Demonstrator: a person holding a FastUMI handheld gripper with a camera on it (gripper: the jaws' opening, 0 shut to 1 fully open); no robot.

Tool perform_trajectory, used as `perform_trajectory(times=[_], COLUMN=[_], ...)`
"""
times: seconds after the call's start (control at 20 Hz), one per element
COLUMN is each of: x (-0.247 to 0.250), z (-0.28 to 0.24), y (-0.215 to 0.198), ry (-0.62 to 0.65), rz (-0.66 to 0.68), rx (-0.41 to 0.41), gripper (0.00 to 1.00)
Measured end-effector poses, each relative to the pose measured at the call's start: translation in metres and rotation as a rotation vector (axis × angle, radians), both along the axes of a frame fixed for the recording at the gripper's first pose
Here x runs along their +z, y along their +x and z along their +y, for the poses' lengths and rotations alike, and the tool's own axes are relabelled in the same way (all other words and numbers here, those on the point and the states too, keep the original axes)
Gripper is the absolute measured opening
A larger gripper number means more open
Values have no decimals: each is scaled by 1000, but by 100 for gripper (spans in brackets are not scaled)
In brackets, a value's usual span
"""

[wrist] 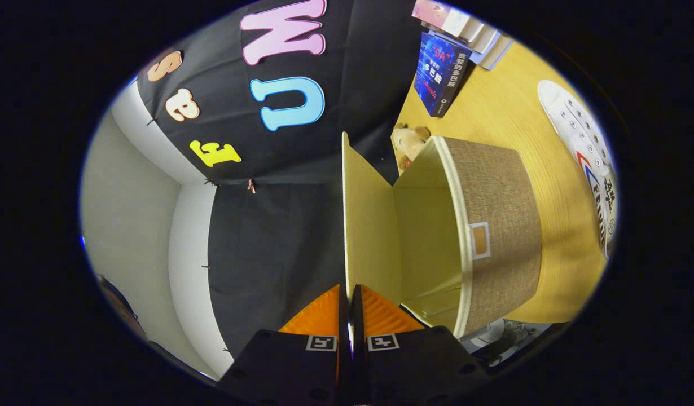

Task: Open the storage box then place both shoes into the box .Put the left shoe in first, then the right shoe, with the right side of both shoes facing outward in a uniform manner.

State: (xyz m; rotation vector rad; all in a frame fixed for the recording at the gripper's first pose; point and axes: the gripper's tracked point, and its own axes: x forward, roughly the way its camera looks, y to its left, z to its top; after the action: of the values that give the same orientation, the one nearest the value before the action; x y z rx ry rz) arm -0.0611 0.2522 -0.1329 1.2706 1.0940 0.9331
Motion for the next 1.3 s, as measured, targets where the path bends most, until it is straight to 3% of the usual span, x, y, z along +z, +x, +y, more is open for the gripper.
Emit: perform_trajectory(times=[0.4, 0.65, 0.95, 1.3], x=[54, 76, 71, 24], z=[78, 151, 230, 309], y=[9, 0, -1, -11], ry=[-46, -52, -88, -201], rz=[-68, -90, -81, -138], rx=[10, 74, 115, 200], gripper=[5, 5, 5, 5])
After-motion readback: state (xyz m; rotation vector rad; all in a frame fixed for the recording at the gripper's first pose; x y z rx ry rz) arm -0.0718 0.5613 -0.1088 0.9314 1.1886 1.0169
